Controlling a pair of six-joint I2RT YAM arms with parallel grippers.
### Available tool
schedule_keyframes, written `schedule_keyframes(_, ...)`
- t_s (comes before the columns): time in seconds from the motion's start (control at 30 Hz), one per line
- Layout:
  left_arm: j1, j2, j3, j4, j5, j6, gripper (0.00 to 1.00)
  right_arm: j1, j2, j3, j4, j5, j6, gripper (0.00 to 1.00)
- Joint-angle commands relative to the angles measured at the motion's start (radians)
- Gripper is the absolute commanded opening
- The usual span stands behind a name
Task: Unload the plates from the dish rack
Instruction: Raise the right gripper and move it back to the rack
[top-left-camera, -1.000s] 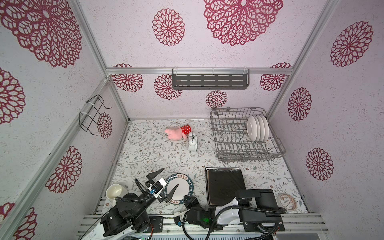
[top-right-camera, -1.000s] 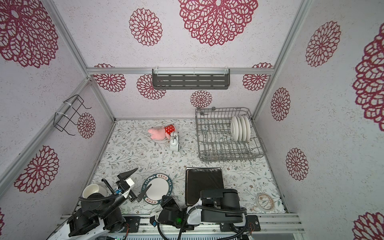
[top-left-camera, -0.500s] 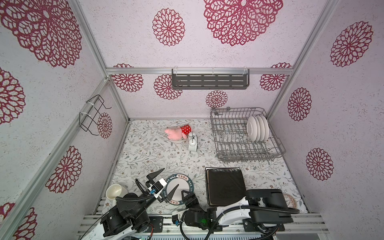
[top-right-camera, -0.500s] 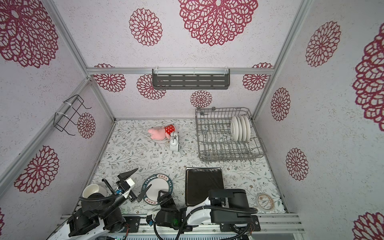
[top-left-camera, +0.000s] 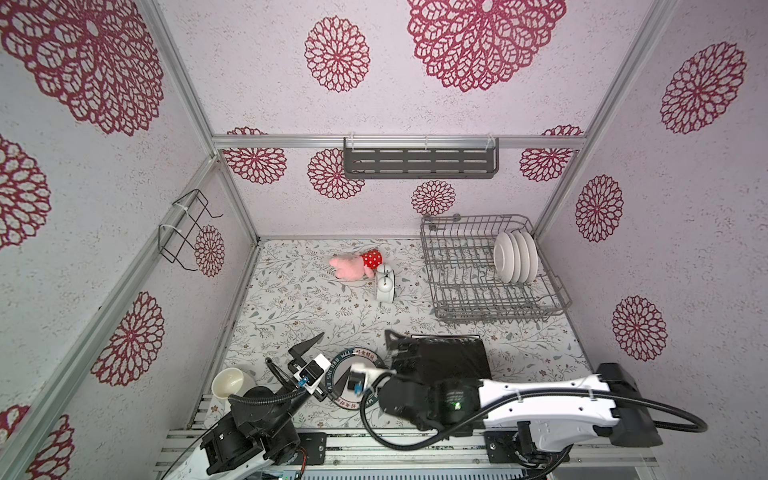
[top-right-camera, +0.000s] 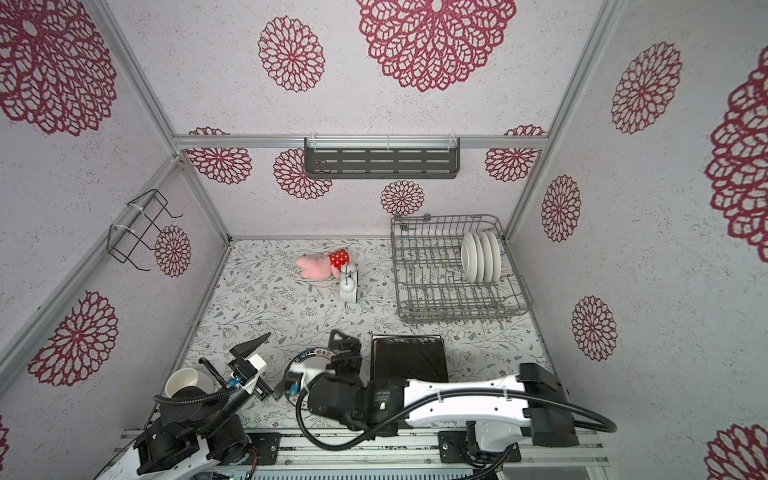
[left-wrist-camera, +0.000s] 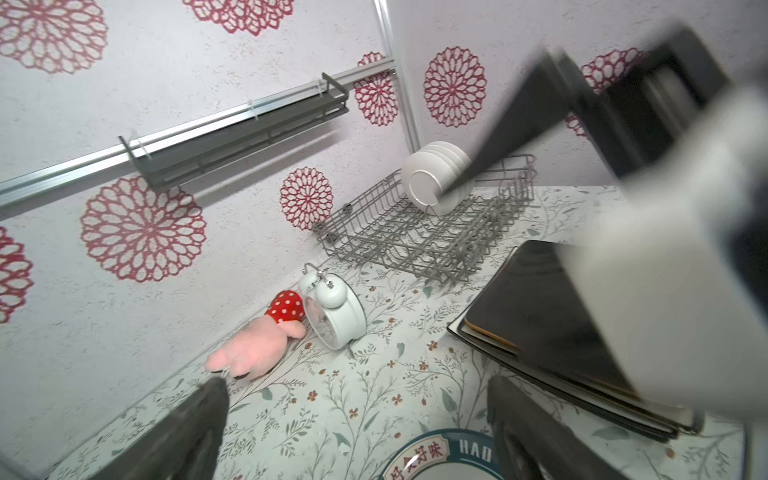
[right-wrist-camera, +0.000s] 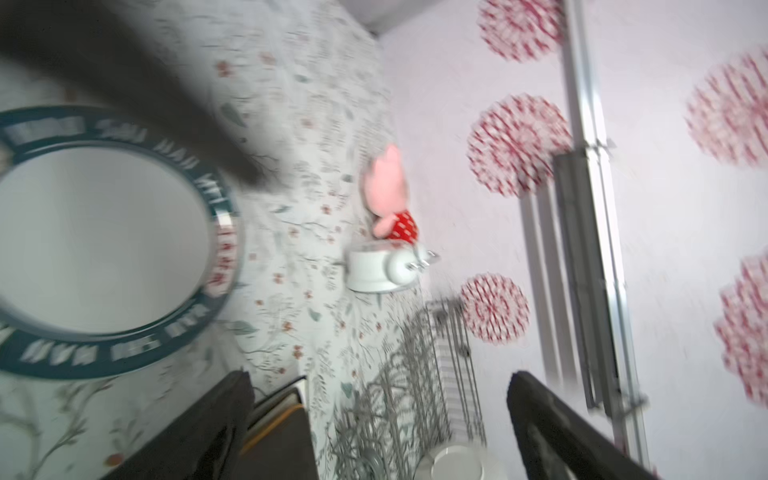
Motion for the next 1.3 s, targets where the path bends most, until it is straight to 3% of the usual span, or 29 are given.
schedule_keyframes(0.0,0.016,-0.004,-0.008,-0.002,0.008,0.026,0.99,-0.145,-0.235,0.03,-0.023,0.168,0.183,0.99)
schedule_keyframes(0.17,0.017,0.003,-0.008,-0.008,0.017,0.022,0.98,-0.42,-0.639,-0.178,0.336,-0.007,0.102,0.99)
schedule_keyframes(0.27,0.017,0.01,-0.008,-0.007,0.016,0.018,0.98,-0.541,-0.74,-0.187,0.352,0.015,0.021,0.99)
schedule_keyframes(0.57,0.017,0.041,-0.01,-0.006,0.025,0.016,0.98,-0.58,-0.77,-0.056,0.115,0.09,0.072,0.97)
schedule_keyframes(0.73,0.016,0.045,-0.009,-0.005,0.031,0.015,0.97,-0.588,-0.734,-0.148,0.237,0.045,0.021,0.97)
schedule_keyframes(0.8,0.015,0.044,-0.009,-0.007,0.031,0.015,0.97,-0.638,-0.684,-0.173,0.253,-0.012,0.049,0.97)
schedule_keyframes(0.9,0.015,0.041,-0.007,-0.012,0.032,0.012,0.97,-0.873,-0.549,-0.174,0.201,-0.267,0.208,0.97)
schedule_keyframes(1.1,0.017,0.038,-0.009,-0.012,0.027,0.017,0.97,-1.559,-0.232,-0.076,0.247,-1.057,0.564,0.98)
schedule_keyframes(1.2,0.018,0.045,-0.013,-0.009,0.021,0.019,0.97,-1.701,-0.005,0.065,0.234,-1.337,0.629,0.88)
schedule_keyframes(1.27,0.019,0.051,-0.013,-0.01,0.021,0.019,0.97,-1.722,0.13,0.174,0.188,-1.411,0.622,0.82)
